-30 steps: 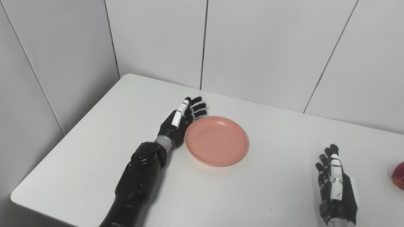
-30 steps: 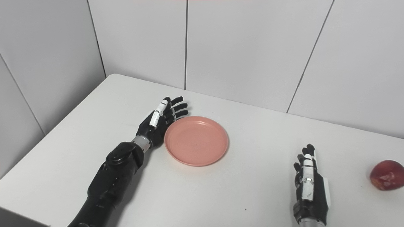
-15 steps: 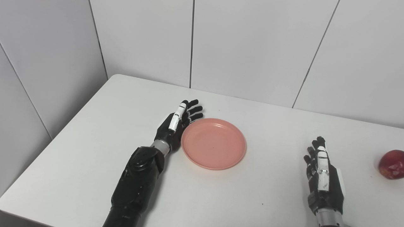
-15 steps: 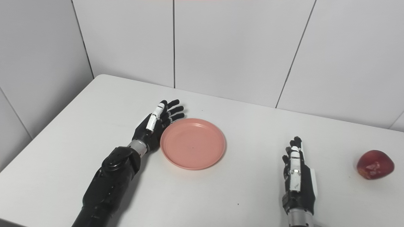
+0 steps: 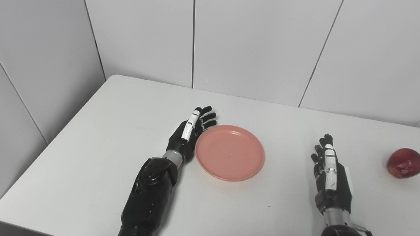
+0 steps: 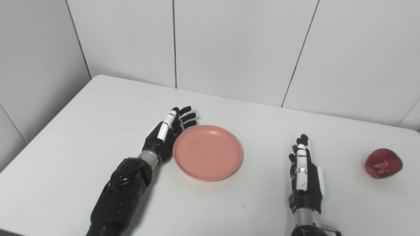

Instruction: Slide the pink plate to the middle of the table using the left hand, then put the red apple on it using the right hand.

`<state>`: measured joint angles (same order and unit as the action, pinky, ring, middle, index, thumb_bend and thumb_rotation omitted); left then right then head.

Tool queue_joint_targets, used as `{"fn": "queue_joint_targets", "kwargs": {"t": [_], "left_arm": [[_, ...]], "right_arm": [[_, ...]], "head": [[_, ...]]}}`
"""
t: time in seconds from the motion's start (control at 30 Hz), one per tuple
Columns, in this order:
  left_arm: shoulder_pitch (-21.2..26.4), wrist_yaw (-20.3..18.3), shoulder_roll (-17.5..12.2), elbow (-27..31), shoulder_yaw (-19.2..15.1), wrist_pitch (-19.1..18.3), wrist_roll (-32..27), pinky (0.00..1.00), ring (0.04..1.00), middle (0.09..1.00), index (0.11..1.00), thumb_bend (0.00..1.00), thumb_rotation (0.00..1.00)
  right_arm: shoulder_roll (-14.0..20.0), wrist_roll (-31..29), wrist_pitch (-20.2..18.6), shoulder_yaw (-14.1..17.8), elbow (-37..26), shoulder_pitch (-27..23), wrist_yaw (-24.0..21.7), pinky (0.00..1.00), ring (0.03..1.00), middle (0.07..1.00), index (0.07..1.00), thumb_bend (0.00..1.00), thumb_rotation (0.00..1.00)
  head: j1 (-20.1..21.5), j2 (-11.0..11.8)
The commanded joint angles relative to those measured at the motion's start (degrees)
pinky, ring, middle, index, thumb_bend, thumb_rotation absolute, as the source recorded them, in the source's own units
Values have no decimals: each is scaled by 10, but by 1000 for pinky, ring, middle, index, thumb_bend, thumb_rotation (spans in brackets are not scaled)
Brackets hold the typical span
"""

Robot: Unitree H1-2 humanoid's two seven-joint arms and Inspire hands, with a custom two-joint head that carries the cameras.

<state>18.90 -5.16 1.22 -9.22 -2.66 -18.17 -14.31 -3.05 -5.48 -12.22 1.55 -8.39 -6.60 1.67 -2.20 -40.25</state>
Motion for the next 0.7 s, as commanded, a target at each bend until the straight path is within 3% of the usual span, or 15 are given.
{"fn": "queue_joint_targets", "kwargs": {"t": [0.0,0.67], "left_arm": [[-14,5,8,1,7,-38,2,859,869,877,863,340,1000],[-36,5,38,60,19,-75,-11,876,878,887,875,350,1000]], "right_arm": [[-8,-1,7,-3,-13,-22,1,1000,1000,1000,993,285,1000],[-26,10,-12,-14,-27,-26,14,1000,999,997,986,292,1000]], "head": [[0,0],[58,-20]]}}
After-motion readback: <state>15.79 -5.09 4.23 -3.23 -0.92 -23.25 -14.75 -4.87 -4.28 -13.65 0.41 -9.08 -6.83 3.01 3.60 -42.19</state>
